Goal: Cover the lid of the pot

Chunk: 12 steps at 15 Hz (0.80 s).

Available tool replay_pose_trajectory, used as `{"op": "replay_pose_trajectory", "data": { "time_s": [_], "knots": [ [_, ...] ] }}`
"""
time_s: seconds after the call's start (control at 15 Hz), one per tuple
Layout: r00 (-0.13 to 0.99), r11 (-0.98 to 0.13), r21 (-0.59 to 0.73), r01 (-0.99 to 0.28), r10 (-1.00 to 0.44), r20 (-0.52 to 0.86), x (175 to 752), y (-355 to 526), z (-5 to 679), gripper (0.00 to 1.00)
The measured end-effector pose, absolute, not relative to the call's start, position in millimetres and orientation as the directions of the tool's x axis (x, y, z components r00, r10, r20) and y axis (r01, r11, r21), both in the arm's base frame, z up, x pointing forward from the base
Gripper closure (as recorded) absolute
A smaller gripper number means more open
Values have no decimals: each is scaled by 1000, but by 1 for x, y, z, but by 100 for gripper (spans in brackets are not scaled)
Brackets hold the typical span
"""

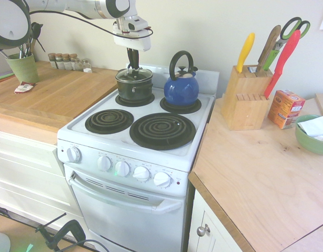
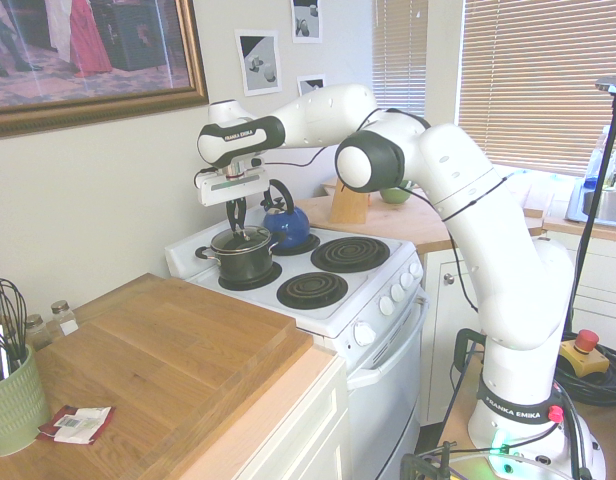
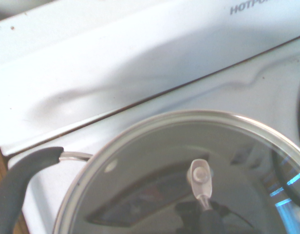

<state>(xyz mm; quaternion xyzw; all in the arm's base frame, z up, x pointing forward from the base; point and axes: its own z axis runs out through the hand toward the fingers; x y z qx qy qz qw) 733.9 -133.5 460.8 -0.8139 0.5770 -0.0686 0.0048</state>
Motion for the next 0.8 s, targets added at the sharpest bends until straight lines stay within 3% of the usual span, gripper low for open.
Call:
{"op": "replay_pose_trajectory", "data": {
  "time_s": [0.33,0.4,0.8],
  "knots": [
    [324,-334,-90,-938,-940,108,735,-132,458,100],
    [324,-334,-90,-938,-940,107,735,-132,458,0],
    [325,-335,-94,-938,-940,108,735,-132,460,0]
  ]
}}
